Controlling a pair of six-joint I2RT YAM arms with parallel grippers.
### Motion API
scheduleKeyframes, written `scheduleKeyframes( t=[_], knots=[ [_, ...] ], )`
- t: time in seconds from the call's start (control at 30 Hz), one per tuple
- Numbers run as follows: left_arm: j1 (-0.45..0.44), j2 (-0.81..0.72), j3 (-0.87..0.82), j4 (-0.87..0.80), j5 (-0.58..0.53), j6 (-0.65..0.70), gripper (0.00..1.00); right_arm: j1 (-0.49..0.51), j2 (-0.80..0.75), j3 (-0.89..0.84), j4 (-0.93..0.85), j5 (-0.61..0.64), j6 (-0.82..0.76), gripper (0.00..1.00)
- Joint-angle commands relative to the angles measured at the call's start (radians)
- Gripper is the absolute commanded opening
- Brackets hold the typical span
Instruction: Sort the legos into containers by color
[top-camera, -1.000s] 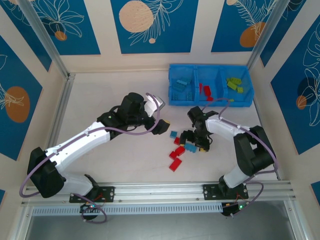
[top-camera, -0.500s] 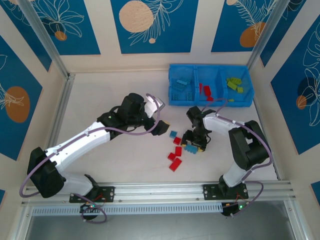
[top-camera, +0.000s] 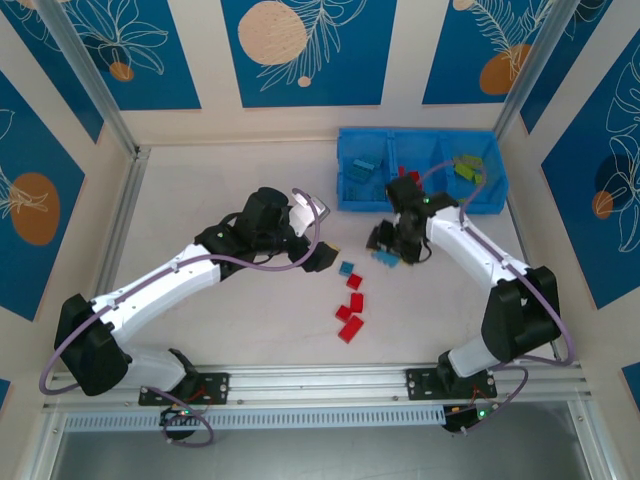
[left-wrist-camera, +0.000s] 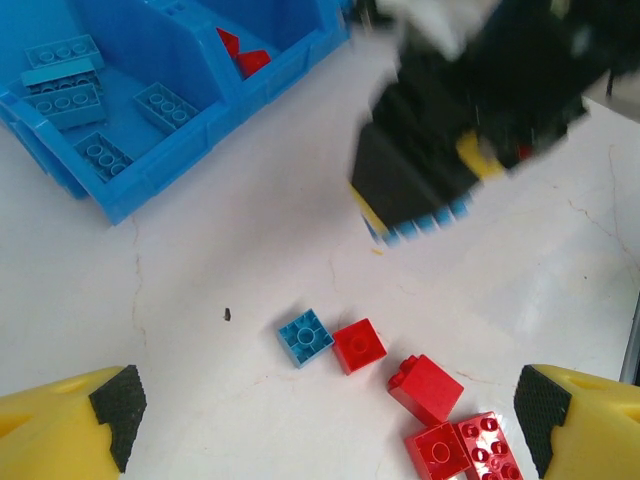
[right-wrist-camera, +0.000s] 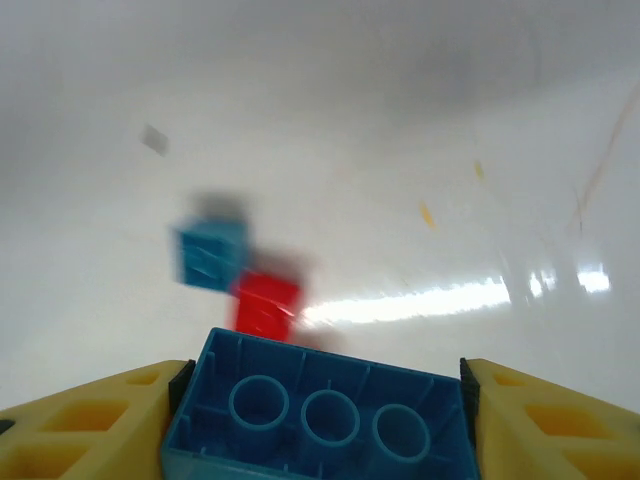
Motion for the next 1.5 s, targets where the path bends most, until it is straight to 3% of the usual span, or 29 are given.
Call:
scheduleKeyframes(
  t=[0.0,0.27,0.43,0.53,0.63,0.8,0.93,1.03,1.17,1.47],
  knots=[
    [-0.006,-0.010,-0.001,0.017,-0.010,-0.009,0.96,-0.027,0.096,0.189,0.030,0.086,-0.023,0.52],
    [-0.006,0.016,0.027,-0.022,-0.028,-0.083,0.96,-0.090,0.613,0.842,0.002,0.133,-0.050,0.56],
    [-0.006,-0.009,0.005,-0.019,-0.052,-0.096,0.96,-0.113,0.892,1.328,-0.201,0.093,-0.066,0.89],
    [-0.006,-0.022,-0.003,-0.019,-0.067,-0.089,0.96,-0.112,0.895,1.401,-0.257,0.086,-0.099,0.93],
    [-0.006,-0.022,-0.004,-0.020,-0.061,-0.075,0.96,-0.104,0.752,1.220,-0.204,0.069,-0.146,0.93],
    [-0.005,-0.021,0.000,-0.025,-0.031,-0.057,0.96,-0.048,0.356,0.618,0.010,0.016,-0.244,0.90],
    [-0.005,-0.035,-0.018,-0.025,-0.038,-0.054,0.96,0.042,0.102,0.230,0.076,0.006,-0.232,0.87],
    [-0.006,-0.044,-0.026,-0.033,-0.031,-0.047,0.96,0.126,-0.005,0.027,0.075,0.022,-0.186,0.84],
    [-0.006,-0.039,-0.026,-0.049,0.017,-0.020,0.96,0.211,-0.040,-0.137,0.097,0.033,-0.163,0.83],
    [-0.006,-0.024,-0.030,-0.053,0.031,-0.016,0.96,0.306,0.090,-0.214,0.262,0.111,-0.311,0.84]
  ],
)
